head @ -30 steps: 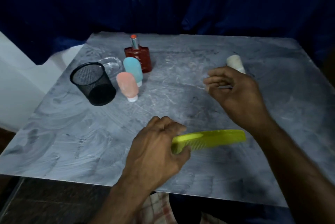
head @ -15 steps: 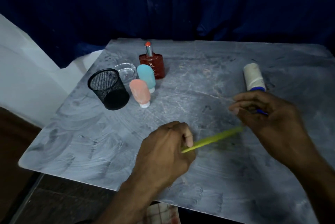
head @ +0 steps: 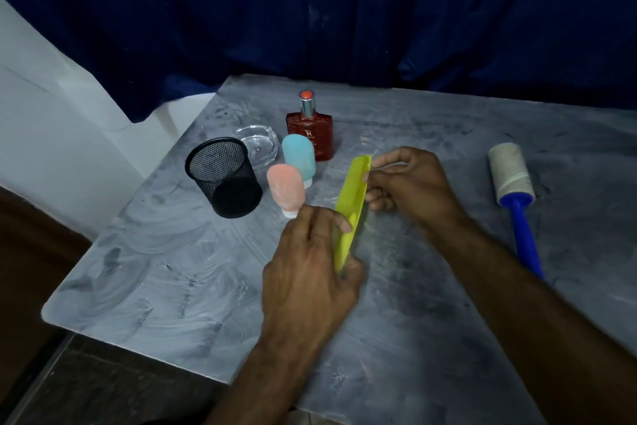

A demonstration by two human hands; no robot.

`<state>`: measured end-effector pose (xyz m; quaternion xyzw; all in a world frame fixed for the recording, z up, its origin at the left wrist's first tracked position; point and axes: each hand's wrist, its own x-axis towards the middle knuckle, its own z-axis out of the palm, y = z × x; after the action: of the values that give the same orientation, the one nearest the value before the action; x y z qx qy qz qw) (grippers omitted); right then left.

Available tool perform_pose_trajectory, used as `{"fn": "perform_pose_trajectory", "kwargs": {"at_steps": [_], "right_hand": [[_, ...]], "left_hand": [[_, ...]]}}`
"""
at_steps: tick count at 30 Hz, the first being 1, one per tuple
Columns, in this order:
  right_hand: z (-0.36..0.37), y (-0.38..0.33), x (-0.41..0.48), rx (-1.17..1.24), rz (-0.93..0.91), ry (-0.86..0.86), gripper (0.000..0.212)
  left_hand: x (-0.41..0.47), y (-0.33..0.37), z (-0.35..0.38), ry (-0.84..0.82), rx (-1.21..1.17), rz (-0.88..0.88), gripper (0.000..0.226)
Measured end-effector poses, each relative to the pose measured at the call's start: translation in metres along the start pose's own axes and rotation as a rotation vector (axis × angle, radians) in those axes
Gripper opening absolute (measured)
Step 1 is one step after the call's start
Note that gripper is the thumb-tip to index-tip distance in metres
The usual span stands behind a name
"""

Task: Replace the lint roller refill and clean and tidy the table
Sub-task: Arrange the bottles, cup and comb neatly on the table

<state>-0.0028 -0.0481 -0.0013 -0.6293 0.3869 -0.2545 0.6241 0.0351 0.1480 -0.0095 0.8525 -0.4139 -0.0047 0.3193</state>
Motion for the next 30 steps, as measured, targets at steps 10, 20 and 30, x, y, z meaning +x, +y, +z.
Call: {"fn": "perform_pose_trajectory", "kwargs": {"at_steps": [10, 20, 30], "right_hand": [[0.016, 0.017, 0.062, -0.342, 0.017, -0.017, 0.013], [0.019, 0.003, 0.068, -0.815, -0.154, -0.032, 0.012], [0.046, -0.022, 0.085, -0.587, -0.443, -0.137, 0.053]], "left_hand": [[0.021, -0.006, 0.014, -0.252, 0.107, 0.05, 0.059], [0.027, -0.016, 0.023, -0.243, 0.134, 0.11, 0.067], [0.026, -0.014, 0.021, -0.315, 0.142, 0.087, 0.065]]}}
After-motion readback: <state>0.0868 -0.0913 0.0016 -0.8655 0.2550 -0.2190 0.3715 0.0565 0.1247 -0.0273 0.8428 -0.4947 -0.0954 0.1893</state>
